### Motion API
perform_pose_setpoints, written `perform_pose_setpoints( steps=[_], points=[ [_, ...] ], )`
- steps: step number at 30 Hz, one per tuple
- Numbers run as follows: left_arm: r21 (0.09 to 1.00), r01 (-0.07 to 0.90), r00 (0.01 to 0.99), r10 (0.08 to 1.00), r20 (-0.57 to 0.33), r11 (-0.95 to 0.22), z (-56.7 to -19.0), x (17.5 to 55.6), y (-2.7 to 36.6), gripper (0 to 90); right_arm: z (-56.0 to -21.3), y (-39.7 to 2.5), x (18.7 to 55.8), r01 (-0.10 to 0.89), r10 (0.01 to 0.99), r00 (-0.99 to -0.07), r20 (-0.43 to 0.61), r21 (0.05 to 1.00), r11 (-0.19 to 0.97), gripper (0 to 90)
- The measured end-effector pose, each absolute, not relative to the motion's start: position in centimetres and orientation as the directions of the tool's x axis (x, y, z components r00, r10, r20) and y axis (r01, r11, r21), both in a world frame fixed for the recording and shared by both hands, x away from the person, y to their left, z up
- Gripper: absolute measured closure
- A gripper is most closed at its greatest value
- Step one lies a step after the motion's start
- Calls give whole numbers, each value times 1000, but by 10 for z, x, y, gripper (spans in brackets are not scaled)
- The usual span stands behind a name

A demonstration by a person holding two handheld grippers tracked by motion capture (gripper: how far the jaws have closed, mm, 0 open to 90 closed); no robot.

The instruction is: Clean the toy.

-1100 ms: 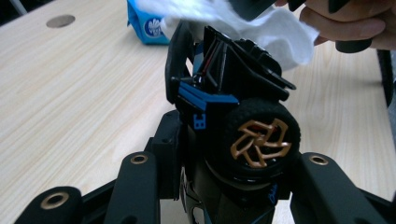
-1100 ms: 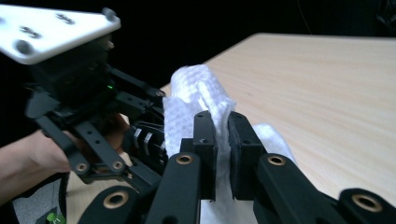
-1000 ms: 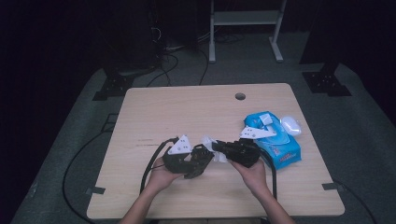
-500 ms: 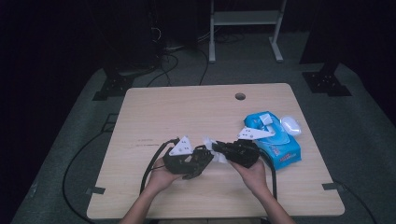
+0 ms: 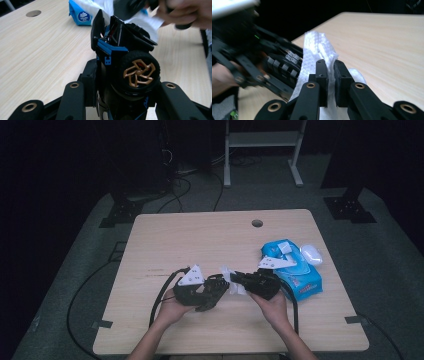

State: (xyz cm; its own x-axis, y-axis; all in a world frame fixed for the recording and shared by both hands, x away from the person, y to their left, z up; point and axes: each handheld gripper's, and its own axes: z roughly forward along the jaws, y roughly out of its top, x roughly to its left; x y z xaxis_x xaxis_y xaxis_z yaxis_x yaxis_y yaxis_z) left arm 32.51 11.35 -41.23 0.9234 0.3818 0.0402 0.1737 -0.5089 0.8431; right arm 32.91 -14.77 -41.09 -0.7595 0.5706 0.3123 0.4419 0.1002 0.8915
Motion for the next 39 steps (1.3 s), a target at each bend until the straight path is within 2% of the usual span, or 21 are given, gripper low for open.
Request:
perform_pose_setpoints(
  steps=[6,10,12,17,20,28,39],
  points=[
    [847,185,928,373,17,-498,-414,325,111,574,-394,-134,319,369,533,-807,255,922,117,826],
    [839,183,925,380,30,-512,-416,326,112,574,-408,-142,329,430,581,-766,275,891,145,827],
    [838,177,925,378,38,-517,-415,325,110,574,-405,-143,326,430,562,-771,298,896,114,828],
    [837,167,931,364,41,-521,-414,323,104,573,-377,-114,308,353,463,-848,258,927,129,828],
    [849,169,933,360,27,-501,-413,321,104,573,-376,-106,307,331,472,-853,222,930,160,828],
    [842,171,926,375,40,-512,-414,324,106,573,-402,-150,326,446,581,-750,315,890,92,828],
    [845,162,927,373,48,-510,-412,324,102,573,-420,-164,333,548,544,-720,430,834,65,827]
  ],
)
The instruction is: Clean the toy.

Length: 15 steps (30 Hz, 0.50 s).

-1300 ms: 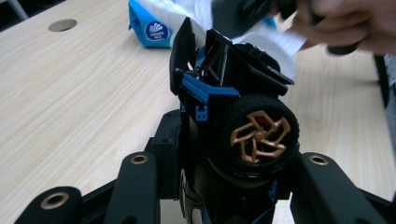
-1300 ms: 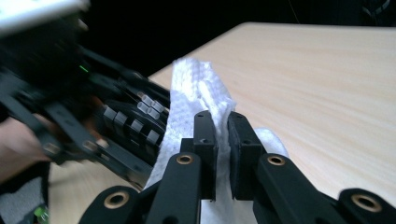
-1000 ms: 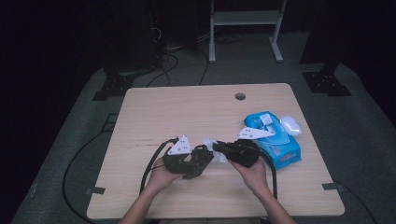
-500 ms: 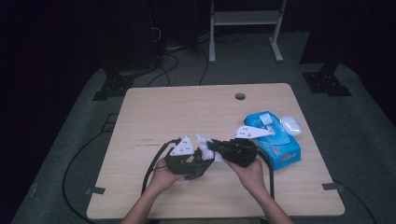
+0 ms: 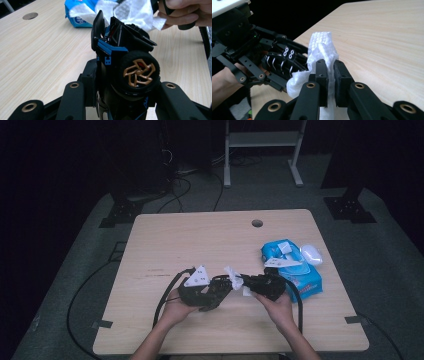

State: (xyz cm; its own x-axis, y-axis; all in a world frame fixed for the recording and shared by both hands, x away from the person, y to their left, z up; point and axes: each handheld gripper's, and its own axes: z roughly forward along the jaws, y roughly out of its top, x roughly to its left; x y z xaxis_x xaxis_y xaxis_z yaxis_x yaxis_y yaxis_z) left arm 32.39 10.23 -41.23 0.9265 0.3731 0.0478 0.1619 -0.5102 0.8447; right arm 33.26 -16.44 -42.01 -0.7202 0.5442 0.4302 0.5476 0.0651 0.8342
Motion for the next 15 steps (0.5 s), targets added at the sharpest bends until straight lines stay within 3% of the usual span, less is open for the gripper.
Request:
perform_pose_setpoints(
  steps=[3,8,15],
  points=[
    [848,168,925,377,41,-504,-413,325,105,573,-418,-164,331,552,522,-721,455,833,37,827],
    [850,170,923,382,39,-498,-413,327,105,573,-404,-156,323,489,516,-759,397,871,51,826],
    [861,173,923,385,28,-479,-413,328,102,573,-428,-167,336,564,566,-700,435,823,64,826]
  ],
)
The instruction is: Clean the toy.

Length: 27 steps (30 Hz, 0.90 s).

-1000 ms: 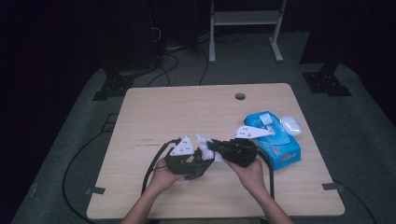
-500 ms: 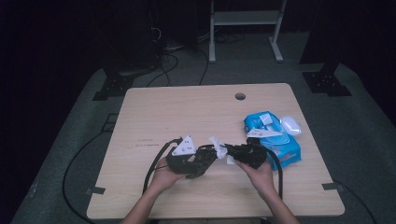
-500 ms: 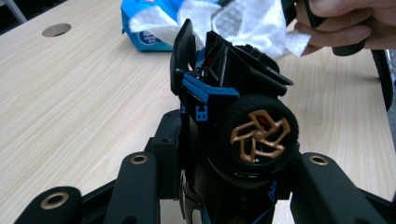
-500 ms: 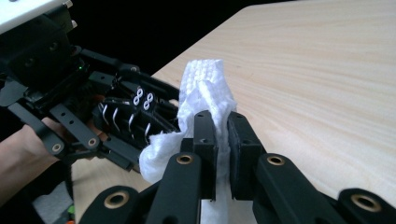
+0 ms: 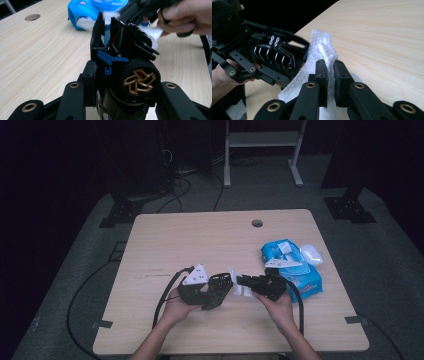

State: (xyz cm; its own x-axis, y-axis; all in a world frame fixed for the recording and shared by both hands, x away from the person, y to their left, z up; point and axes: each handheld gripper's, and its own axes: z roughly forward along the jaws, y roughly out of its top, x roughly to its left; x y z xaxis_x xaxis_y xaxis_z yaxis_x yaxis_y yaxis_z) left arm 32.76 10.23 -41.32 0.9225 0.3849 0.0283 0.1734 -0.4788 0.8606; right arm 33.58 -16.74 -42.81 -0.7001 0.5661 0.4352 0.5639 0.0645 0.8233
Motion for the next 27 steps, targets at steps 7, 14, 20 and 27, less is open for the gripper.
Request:
perform_pose_setpoints(
  steps=[7,14,20,27],
  points=[
    [870,173,930,368,10,-462,-411,331,97,572,-420,-159,331,546,536,-723,436,836,56,826],
    [853,178,931,364,15,-491,-410,330,101,570,-412,-155,328,530,512,-740,436,847,45,826],
    [834,184,934,357,17,-520,-406,327,115,570,-412,-139,326,508,496,-769,405,857,89,826],
    [821,200,936,353,3,-536,-405,327,131,569,-419,-124,326,524,469,-777,420,844,112,825]
  ],
)
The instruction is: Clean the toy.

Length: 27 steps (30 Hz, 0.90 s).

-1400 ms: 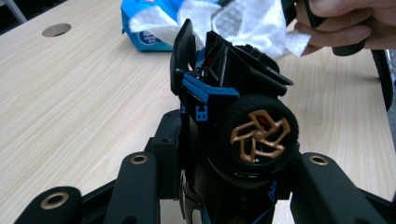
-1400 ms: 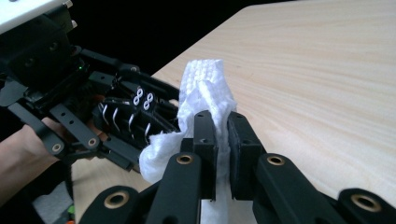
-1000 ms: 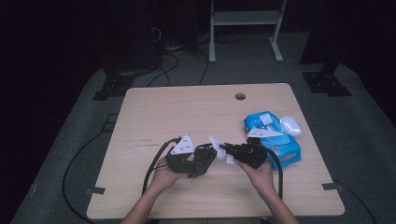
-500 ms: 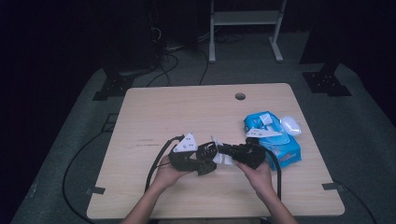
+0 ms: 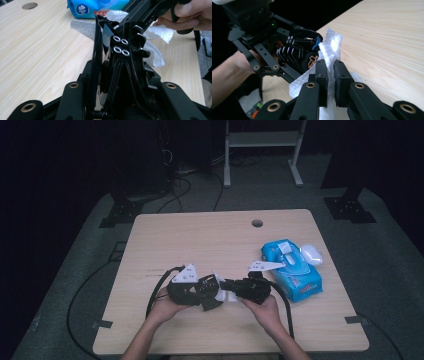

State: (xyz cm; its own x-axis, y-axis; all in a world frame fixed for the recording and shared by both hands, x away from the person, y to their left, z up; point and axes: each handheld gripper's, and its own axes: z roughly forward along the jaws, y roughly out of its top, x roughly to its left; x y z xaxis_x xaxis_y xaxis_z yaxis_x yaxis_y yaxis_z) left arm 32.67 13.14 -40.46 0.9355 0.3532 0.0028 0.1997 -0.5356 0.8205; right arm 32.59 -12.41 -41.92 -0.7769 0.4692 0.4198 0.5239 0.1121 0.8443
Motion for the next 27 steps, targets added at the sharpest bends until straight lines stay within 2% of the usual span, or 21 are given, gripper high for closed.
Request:
perform_pose_setpoints(
  steps=[11,14,18,23,27],
  points=[
    [802,179,943,331,25,-570,-406,326,118,568,-409,-126,322,505,458,-787,413,858,94,826],
    [801,179,943,331,26,-572,-408,325,115,568,-406,-124,319,483,462,-800,383,867,118,826],
    [796,171,945,324,34,-581,-409,324,118,566,-407,-123,320,489,454,-800,392,864,116,827],
    [759,186,950,310,22,-624,-415,324,125,564,-410,-108,317,480,437,-817,376,864,153,828],
    [726,198,950,312,24,-659,-424,326,126,566,-416,-101,319,481,459,-815,354,854,196,828]
  ],
)
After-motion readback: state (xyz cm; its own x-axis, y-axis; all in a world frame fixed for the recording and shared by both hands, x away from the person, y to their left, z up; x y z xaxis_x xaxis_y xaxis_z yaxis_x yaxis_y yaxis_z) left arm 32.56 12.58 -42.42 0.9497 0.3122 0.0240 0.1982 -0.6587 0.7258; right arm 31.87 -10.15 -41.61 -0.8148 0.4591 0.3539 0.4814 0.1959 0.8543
